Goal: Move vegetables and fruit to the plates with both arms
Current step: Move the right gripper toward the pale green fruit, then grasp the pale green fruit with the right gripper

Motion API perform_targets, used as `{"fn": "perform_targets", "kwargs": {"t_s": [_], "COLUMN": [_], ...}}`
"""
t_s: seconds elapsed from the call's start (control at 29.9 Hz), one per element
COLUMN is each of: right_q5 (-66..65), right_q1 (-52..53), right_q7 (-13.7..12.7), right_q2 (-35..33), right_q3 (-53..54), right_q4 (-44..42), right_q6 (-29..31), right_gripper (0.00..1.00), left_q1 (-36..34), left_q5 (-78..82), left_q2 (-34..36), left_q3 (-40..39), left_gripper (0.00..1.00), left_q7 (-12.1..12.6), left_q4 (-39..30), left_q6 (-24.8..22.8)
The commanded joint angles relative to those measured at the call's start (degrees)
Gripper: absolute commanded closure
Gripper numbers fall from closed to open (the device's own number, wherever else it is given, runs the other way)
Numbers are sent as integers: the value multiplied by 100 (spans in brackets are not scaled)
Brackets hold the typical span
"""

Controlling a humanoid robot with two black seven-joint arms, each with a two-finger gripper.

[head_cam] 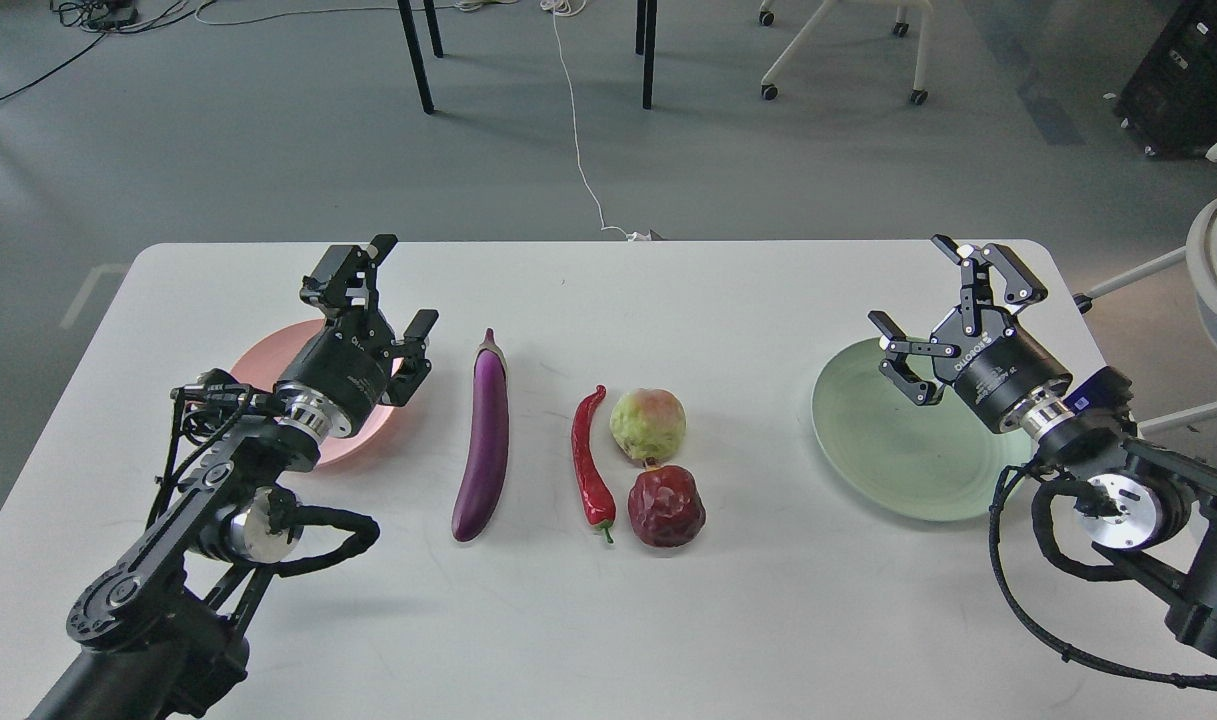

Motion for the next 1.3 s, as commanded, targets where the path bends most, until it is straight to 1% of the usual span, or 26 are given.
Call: {"fn": "perform_targets", "kwargs": {"t_s": [0.0, 0.07, 0.13, 0.2, 0.27, 0.37, 0.47, 0.53, 0.63, 0.7, 0.8, 0.9, 1.0, 1.27], "right_q5": [-89, -151, -658, -1596, -2739, -4365, -5247, -5450, -5722, -6187, -6724, -6866, -6866, -6858], "right_q1": [101, 258, 627, 1136, 1725, 2778, 3965, 4625, 5277, 5453, 5472, 5454, 5437, 5208], "right_q7": [-1, -1, -1, -1, -1, -1, -1, -1, -1, -1, -1, -1, -1, -1], "right_q2": [-43, -182, -446, -578, -667, -702, -483, -63, 571, 1018, 1520, 1968, 2391, 2910], "right_q3": [-70, -105, -272, -561, -939, -1772, -2906, -3731, -4761, -5254, -5572, -5861, -6169, -6249], "right_q4": [14, 23, 93, 181, 234, 251, 225, 225, 190, 129, -161, -407, -705, -1040], "right_q6": [11, 20, 20, 20, 38, 46, 46, 46, 46, 38, 20, 3, -41, -146], "right_gripper": [2, 2, 2, 2, 2, 1, 1, 1, 1, 1, 1, 1, 1, 2], "left_q1": [50, 50, 41, 15, -20, -91, -135, -126, -100, -47, 32, 155, 164, 155], "left_q5": [30, -13, -40, -40, -31, -5, -13, -31, -31, -31, -31, -31, -31, -22], "left_q2": [89, 133, 168, 238, 300, 414, 564, 573, 608, 617, 634, 634, 608, 625], "left_q3": [14, 14, 14, 23, 67, 93, 164, 164, 164, 164, 164, 164, 172, 172], "left_gripper": [2, 2, 2, 2, 2, 2, 2, 2, 2, 2, 2, 2, 2, 2], "left_q7": [4, 21, 4, -5, -75, -76, -76, -84, -93, -102, -198, -234, -278, -287], "left_q4": [-75, -75, -75, -75, -75, -57, -57, -57, -66, -101, -285, -478, -532, -549], "left_q6": [17, 17, 0, -18, -36, -44, -36, -36, -27, -36, -44, -53, -53, -53]}}
